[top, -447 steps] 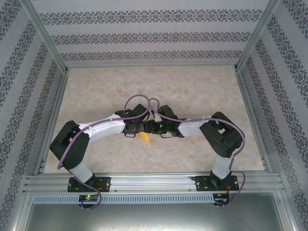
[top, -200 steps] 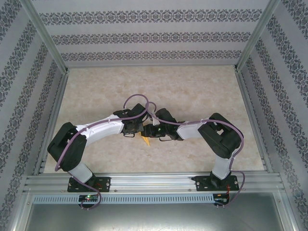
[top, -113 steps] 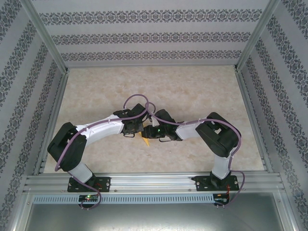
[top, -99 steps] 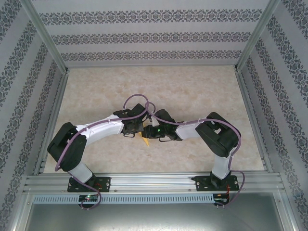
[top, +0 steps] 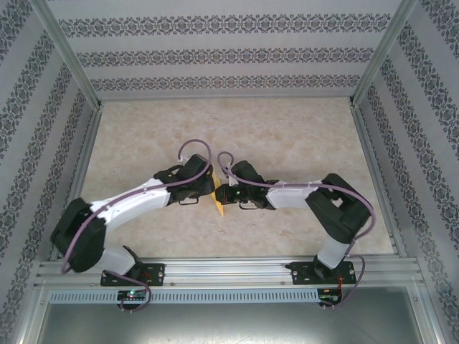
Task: Fold a paper plane with a square sheet of paper (pick it up from the middle)
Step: Move a paper plane to the center of the table.
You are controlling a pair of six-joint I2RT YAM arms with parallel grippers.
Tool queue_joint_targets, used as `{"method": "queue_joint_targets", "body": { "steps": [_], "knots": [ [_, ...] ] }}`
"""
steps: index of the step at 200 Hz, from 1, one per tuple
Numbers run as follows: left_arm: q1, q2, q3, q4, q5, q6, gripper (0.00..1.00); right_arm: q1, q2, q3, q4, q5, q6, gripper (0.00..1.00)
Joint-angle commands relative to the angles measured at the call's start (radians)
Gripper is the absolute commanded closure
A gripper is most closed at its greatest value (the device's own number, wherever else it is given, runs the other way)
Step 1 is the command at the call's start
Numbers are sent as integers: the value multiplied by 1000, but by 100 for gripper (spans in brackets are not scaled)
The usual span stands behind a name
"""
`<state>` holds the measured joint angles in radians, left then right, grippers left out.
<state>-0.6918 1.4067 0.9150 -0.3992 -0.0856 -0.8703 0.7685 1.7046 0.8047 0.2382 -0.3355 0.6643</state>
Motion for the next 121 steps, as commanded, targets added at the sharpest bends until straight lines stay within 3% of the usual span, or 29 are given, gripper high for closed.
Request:
{"method": "queue_joint_targets", "body": {
  "steps": [1,44,81,121],
  "knots": [
    [6,-95,-52,107,-26,19,47,5,-97,1,-132,179,-69,100],
    [7,-190,-129,102,-136,-25,44,14,-135,99,-458,498,-132,100],
    [17,-229,-163,80,-184,-65,44,17,-44,203,-586,518,-136,100],
    [24,-235,-164,67,-187,-62,44,21,36,235,-564,497,-101,100]
  ]
}}
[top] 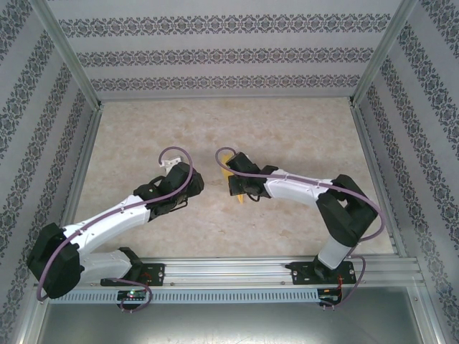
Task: Fold a paper plane with a square sheet of paper (pick it up from the middle)
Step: Move a paper plane to the center of the table.
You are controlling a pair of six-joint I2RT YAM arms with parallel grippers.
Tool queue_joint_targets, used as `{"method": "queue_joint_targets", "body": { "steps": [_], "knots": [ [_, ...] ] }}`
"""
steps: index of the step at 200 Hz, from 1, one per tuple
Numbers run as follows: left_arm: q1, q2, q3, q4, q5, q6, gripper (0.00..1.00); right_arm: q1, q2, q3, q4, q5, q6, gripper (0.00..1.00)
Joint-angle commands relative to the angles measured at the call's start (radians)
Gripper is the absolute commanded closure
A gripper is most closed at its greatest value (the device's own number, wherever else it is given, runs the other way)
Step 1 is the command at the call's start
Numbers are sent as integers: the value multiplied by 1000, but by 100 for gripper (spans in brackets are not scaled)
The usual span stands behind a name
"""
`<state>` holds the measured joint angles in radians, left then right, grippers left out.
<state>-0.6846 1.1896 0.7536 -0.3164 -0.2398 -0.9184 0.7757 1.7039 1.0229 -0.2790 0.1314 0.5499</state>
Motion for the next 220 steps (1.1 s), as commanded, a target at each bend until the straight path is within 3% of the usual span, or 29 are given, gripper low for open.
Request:
{"method": "queue_joint_targets", "body": {
  "steps": [1,47,91,134,220],
  "knots": [
    [17,-18,-2,-17,-33,-14,44,13,38,16,-45,29,14,100],
    [28,-6,-13,1,-23,-19,44,11,118,19,-10,1,55,99],
    [31,1,-9,-2,-18,-17,44,22,139,12,-6,-11,67,85],
    [31,14,3,-13,-7,-14,43,25,133,26,-23,3,57,78],
    [31,54,13,-6,9,-18,43,49,269,94,-82,24,111,77]
  ]
}}
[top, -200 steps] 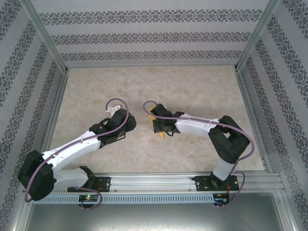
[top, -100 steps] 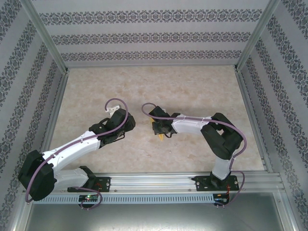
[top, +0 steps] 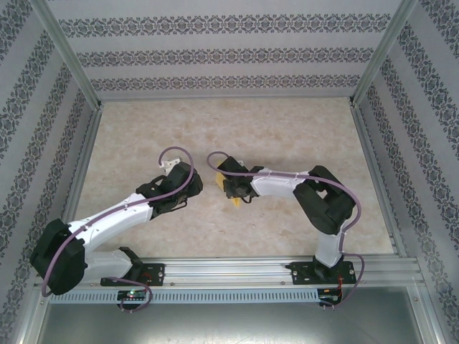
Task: Fold a paper plane with a square sheet of paper (pick it up from the middle)
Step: Move a paper plane to the center of the table.
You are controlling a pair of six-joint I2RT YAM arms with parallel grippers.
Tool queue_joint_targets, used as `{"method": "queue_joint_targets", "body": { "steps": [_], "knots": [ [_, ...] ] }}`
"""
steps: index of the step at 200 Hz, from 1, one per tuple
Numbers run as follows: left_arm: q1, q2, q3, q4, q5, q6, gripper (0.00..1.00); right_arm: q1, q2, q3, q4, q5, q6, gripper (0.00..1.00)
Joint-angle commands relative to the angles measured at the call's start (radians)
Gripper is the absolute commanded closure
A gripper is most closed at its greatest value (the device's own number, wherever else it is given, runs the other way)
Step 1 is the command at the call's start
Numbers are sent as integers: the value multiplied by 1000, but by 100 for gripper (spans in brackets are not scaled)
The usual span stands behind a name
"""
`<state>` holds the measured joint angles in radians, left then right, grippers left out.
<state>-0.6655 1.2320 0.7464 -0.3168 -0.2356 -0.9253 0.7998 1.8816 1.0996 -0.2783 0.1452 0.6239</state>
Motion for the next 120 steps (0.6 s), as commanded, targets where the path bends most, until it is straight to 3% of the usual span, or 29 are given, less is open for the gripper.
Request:
{"method": "queue_joint_targets", "body": {
  "steps": [1,54,120],
  "knots": [
    [12,11,20,-5,5,-11,43,25,93,19,-85,12,38,77],
    [12,7,25,-28,-23,-13,42,39,58,88,-144,64,64,75],
    [13,-37,32,-74,-107,1,40,40,-220,102,-156,105,-16,54]
  ]
}}
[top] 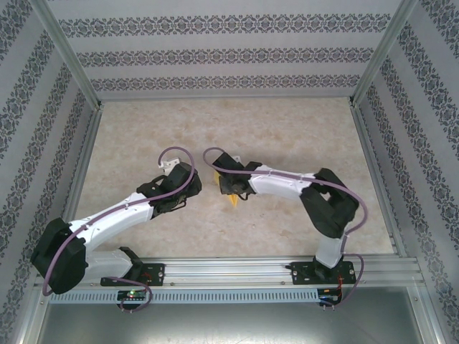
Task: Fold a paper plane with a square sheet of paper (pick it up from the middle)
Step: Move a paper plane to the center of the table, then reset both arms
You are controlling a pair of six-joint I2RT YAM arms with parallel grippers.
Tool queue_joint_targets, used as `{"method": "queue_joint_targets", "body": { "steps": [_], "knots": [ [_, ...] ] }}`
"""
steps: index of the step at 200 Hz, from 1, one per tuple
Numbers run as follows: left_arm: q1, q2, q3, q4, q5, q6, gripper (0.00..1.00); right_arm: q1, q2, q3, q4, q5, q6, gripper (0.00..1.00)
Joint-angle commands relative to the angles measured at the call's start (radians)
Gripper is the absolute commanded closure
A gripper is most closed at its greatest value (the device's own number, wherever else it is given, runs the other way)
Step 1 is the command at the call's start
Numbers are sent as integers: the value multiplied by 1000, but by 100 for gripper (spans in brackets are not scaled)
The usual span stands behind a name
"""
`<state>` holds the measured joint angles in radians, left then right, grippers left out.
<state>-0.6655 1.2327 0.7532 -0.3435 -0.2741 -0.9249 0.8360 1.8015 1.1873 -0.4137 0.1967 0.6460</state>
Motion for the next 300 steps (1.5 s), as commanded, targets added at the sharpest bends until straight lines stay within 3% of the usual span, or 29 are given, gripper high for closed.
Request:
{"method": "queue_joint_targets", "body": {
  "steps": [1,26,44,69,102,124,137,160,186,217,240,261,269,281,300],
  "knots": [
    [14,-39,25,-47,-69,1,40,3,-145,13,-20,55,-41,54],
    [14,-59,23,-57,-92,6,39,-3,-273,-35,-13,121,-78,51],
    [15,-70,24,-67,-116,16,37,-11,-381,-94,-2,245,-117,50],
    [17,-86,34,-111,-194,32,30,-51,-579,-228,58,441,-194,35],
    [35,-95,61,-175,-334,83,17,-249,-788,-425,196,488,-297,12],
    [53,-90,83,-203,-459,124,11,-425,-839,-560,330,390,-385,5],
    [71,-83,99,-235,-574,133,5,-527,-826,-614,398,301,-433,5],
    [137,-72,107,-220,-722,206,1,-637,-749,-681,541,257,-520,3],
    [254,-54,70,-133,-699,305,1,-696,-613,-695,659,187,-582,3],
    [317,-1,-40,123,-720,507,0,-724,-480,-716,876,127,-646,3],
    [352,58,-107,327,-671,640,0,-735,-429,-734,1030,42,-681,3],
    [381,117,-191,583,-564,765,0,-751,-408,-722,1031,-69,-673,3],
    [387,137,-218,666,-535,796,0,-755,-381,-779,1169,-153,-697,4],
    [395,163,-255,785,-488,834,0,-755,-370,-872,1340,-94,-670,2],
    [413,188,-282,905,-416,876,0,-769,-246,-935,1609,-160,-679,4]
  ]
}}
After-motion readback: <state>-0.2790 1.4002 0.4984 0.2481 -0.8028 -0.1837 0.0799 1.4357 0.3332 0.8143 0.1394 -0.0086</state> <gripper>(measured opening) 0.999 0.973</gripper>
